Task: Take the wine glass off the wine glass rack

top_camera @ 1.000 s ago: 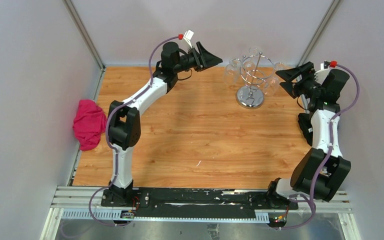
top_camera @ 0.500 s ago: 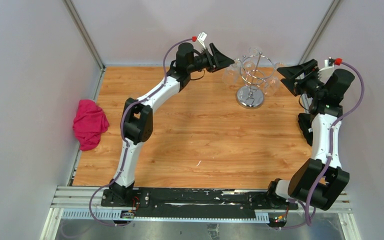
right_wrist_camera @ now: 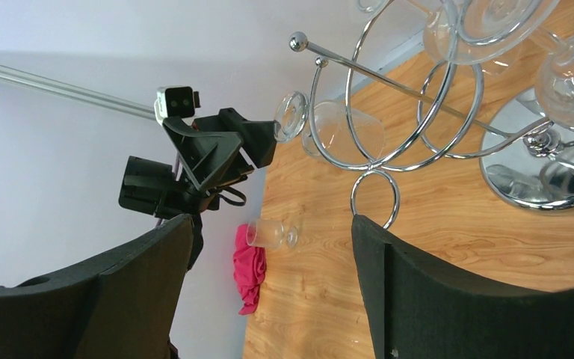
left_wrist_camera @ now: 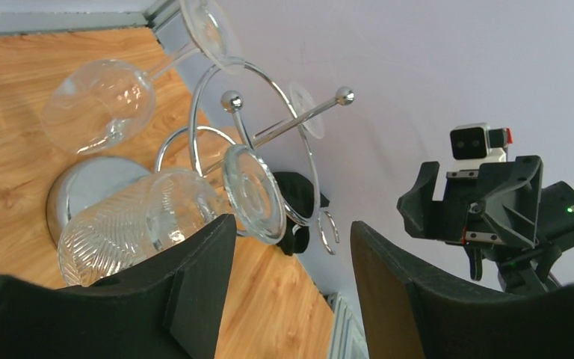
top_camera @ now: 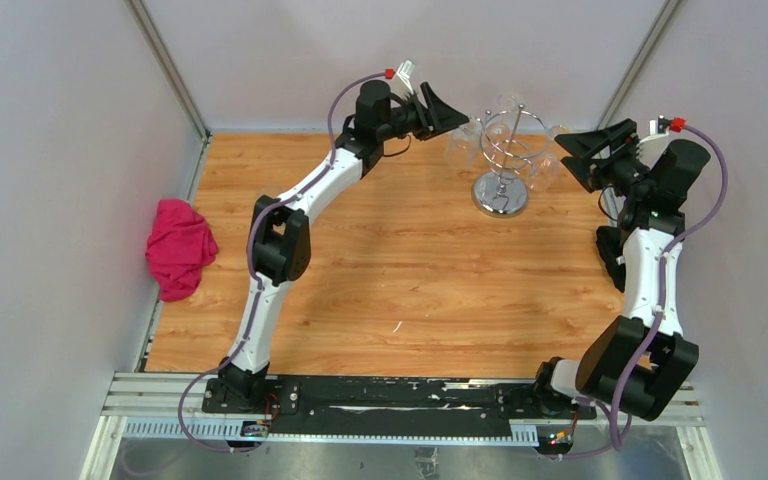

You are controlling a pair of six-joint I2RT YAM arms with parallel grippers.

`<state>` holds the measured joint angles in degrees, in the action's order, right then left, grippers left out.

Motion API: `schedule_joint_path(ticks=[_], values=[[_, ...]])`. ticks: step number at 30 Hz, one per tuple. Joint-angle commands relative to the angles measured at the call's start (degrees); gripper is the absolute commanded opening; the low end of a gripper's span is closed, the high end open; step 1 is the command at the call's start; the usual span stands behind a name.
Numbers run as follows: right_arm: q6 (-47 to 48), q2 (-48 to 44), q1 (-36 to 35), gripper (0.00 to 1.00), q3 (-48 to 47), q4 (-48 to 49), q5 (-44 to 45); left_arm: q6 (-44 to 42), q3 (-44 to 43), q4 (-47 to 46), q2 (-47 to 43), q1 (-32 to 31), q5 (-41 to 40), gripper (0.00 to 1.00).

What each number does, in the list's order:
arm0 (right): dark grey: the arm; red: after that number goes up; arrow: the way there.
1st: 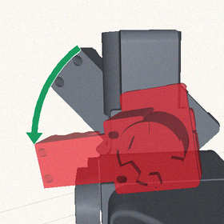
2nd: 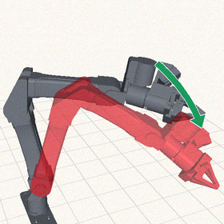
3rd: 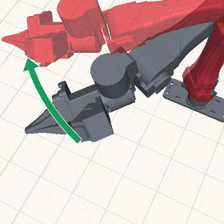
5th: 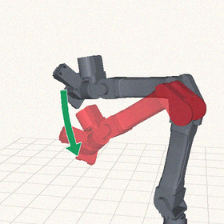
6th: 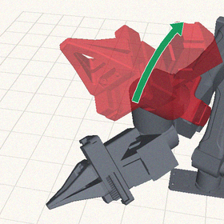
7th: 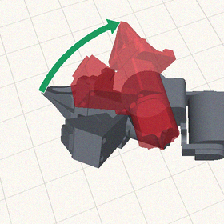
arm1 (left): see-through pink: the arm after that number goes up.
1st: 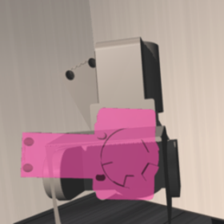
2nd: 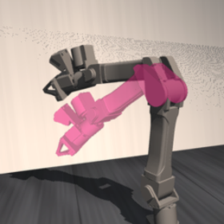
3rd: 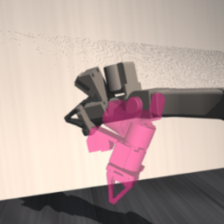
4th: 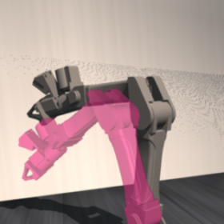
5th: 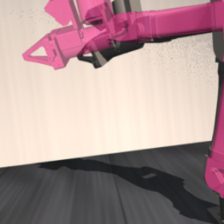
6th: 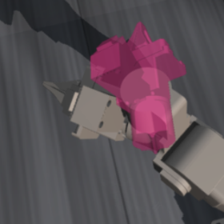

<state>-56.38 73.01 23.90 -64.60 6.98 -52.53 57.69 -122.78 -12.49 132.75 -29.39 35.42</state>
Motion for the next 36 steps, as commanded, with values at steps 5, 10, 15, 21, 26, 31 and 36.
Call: schedule_joint_path(ticks=[5,10,15,21,26,31,36], values=[[-2.24,0.50,1.70,0.83,1.66,3.54,-1.99,-0.30,-0.97,1.59,1.93,-0.47,-0.34,0.62],[-2.81,0.81,1.76,0.83,1.92,4.27,-2.12,0.07,-1.78,1.52,2.67,-0.56,-0.26,0.59],[-3.45,0.77,1.77,0.82,2.28,5.62,-2.21,0.52,-2.94,1.59,3.16,-0.80,-0.60,0.58],[-4.11,0.82,1.81,0.82,2.45,6.28,-2.14,1.44,-4.92,1.53,4.96,-1.27,-0.37,0.54],[-4.56,0.97,1.87,0.81,2.45,6.82,-2.39,1.92,-5.47,1.54,5.85,-1.63,-0.31,0.46],[-5.62,0.82,1.81,0.81,3.55,8.80,-2.48,1.76,-5.06,1.59,5.36,-1.72,-0.75,0.42],[-6.65,0.90,1.76,0.81,3.92,10.30,-2.89,1.64,-5.33,1.58,4.68,-1.72,-1.34,0.44]])
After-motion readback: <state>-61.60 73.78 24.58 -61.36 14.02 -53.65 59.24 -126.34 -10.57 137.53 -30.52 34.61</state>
